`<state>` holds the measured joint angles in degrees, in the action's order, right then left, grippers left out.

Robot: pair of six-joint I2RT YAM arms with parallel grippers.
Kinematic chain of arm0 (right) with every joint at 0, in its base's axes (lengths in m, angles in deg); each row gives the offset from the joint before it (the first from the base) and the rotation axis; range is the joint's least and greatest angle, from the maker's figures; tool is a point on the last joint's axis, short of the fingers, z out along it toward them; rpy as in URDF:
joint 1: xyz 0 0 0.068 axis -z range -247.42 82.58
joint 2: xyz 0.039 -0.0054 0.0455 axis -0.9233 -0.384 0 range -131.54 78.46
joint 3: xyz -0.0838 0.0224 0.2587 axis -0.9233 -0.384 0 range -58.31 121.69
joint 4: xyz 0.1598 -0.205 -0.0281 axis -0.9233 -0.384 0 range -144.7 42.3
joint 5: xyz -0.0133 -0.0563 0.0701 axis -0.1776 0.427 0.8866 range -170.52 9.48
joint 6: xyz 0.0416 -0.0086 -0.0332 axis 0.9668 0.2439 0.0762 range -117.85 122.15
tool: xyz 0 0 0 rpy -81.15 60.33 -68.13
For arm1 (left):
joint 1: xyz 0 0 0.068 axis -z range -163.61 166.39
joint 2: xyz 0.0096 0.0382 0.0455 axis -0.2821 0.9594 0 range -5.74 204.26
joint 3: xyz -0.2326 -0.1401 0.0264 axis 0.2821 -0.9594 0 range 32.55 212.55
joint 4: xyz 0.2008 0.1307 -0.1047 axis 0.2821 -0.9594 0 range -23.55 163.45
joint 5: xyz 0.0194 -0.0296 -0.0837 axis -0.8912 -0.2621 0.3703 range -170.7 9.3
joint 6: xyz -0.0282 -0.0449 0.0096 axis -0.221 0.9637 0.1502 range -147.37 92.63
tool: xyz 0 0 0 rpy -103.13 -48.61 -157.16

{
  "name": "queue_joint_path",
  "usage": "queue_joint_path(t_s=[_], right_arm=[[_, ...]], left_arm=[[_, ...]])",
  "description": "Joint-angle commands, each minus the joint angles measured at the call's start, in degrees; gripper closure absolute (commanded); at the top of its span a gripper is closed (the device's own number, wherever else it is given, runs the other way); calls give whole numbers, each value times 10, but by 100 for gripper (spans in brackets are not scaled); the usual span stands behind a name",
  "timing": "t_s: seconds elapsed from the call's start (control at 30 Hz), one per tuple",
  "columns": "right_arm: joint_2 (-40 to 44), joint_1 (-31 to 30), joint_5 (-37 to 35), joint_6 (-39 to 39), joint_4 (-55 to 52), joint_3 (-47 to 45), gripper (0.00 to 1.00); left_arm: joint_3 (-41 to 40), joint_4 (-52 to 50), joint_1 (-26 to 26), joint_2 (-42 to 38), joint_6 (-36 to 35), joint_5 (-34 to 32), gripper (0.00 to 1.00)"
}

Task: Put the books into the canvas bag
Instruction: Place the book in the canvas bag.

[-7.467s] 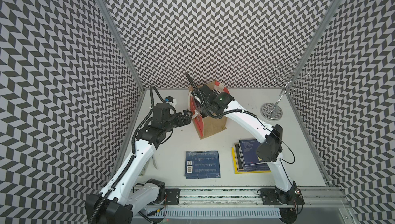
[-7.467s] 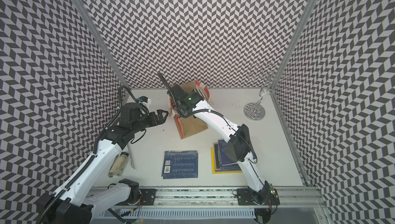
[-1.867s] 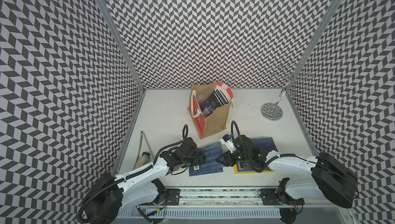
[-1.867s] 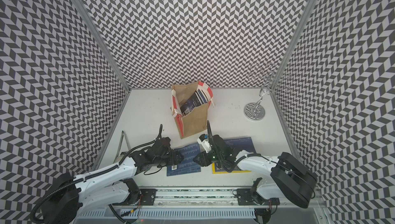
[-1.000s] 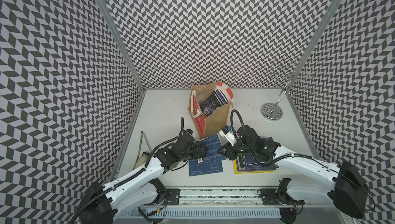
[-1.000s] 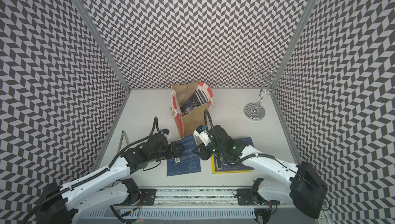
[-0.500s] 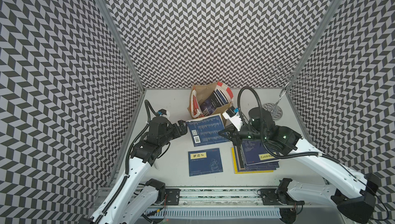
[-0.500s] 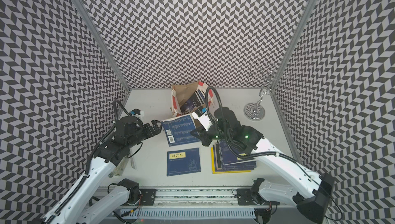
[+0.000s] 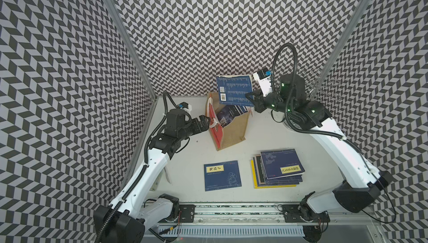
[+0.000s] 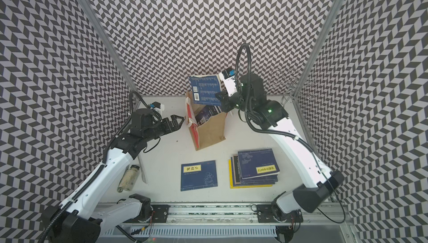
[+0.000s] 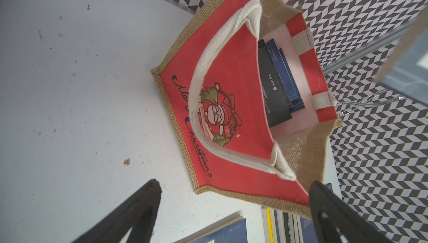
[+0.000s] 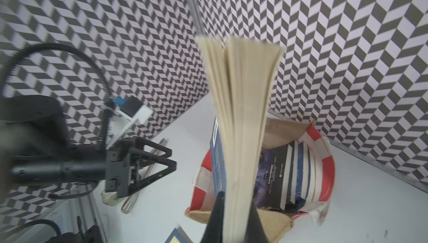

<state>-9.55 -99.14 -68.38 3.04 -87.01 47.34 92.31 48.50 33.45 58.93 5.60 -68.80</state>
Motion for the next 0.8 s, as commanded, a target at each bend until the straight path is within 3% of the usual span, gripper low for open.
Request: queue_joint_path(t_s=[0.0, 0.27, 0.43, 0.6, 0.77], right_arm=[[-46, 8, -49, -20, -29, 78, 100], [-192, 7, -70, -31, -151, 276, 100], [-217, -3, -74, -36, -171, 286, 100], [-226, -21, -97, -42, -185, 280, 100], [-230, -42, -114, -45, -197, 279, 100]], left_arm=[[28, 33, 1, 27, -2, 8, 6], [66, 53, 9, 92, 3, -5, 15], [83, 66, 20, 127, 6, -10, 23], [104, 69, 33, 166, 9, -28, 41], [117, 57, 38, 186, 14, -53, 71]])
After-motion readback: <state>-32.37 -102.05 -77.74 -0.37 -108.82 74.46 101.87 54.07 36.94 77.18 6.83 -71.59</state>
